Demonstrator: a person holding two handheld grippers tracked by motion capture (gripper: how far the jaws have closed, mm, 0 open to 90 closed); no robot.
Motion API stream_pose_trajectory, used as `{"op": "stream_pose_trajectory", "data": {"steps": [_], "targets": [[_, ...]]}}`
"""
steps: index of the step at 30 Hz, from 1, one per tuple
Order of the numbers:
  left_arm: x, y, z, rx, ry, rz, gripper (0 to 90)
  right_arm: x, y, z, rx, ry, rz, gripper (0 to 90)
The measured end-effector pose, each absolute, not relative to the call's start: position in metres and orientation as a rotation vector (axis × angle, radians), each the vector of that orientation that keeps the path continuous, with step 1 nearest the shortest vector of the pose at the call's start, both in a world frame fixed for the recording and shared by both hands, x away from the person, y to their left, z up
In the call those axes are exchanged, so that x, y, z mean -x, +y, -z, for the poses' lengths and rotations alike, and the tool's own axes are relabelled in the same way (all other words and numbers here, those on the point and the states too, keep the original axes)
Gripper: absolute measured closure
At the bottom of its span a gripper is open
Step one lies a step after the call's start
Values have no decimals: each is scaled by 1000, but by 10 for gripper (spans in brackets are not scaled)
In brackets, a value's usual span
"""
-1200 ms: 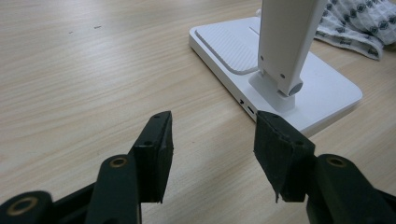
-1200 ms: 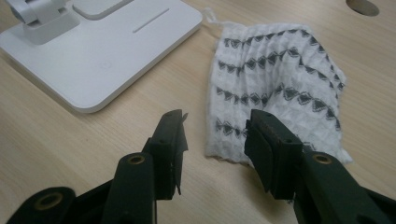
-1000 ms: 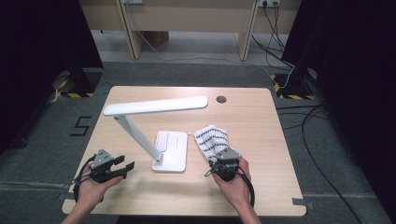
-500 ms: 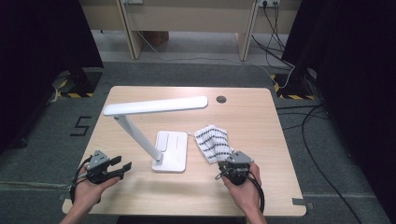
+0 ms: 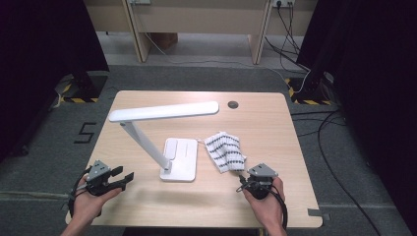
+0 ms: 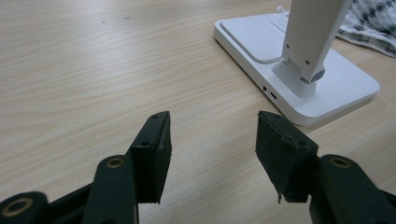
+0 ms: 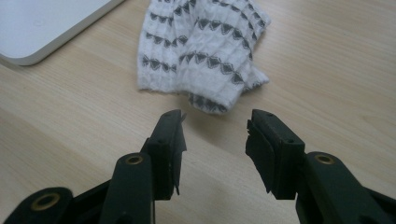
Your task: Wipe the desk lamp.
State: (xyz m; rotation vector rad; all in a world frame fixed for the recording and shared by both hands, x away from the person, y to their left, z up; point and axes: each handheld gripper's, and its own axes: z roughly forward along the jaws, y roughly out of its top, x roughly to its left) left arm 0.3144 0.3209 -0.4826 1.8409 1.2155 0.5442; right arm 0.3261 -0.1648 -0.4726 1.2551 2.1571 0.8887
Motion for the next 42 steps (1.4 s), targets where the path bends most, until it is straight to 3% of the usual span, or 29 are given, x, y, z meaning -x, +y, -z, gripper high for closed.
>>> {"op": "stream_pose_trajectory", "data": {"steps": [25, 42], "targets": [[-309, 343, 498, -1795, 1298, -553, 441, -311, -199, 488, -1340, 2102, -854, 530], [-309, 342, 511, -1772, 1262, -583, 430, -303, -214, 497, -1337, 2032, -928, 511]]}}
